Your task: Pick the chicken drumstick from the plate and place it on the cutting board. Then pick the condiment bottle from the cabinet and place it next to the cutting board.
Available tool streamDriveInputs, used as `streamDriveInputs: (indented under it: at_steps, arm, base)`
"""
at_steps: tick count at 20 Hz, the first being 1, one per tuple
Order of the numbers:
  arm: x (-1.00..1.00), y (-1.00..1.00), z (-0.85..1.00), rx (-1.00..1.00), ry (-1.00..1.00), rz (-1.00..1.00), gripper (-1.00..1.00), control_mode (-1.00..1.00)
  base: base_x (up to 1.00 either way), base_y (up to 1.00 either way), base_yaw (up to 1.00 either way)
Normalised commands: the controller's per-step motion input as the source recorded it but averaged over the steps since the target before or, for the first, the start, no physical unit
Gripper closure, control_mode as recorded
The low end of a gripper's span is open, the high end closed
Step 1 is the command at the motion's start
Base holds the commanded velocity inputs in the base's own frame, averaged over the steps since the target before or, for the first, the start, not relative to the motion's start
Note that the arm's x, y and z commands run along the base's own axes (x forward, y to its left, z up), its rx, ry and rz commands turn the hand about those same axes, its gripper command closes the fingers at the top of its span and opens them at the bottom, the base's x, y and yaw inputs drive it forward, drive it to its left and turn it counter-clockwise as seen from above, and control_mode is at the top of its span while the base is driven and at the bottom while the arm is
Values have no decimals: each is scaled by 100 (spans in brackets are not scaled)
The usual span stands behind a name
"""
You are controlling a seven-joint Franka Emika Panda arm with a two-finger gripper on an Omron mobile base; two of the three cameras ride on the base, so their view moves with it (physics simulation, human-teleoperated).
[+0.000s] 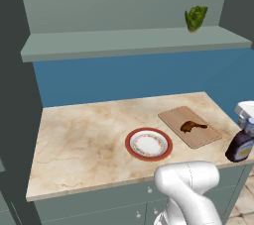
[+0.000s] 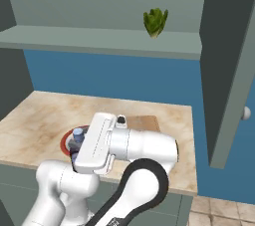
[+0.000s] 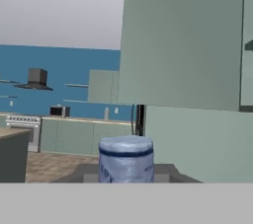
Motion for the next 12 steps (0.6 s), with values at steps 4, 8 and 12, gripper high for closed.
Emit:
streamDriveInputs:
  at_steps: [4,8,12]
  arm:
    - [4,-60,-8,0,0,-3,100,-100]
    - [10,-60,-15,0,0,-3,100,-100]
    - [6,-54,-29,0,-3,-5,100,-100]
  base:
    - [0,0,0]
    - [0,0,0]
    - [0,0,0]
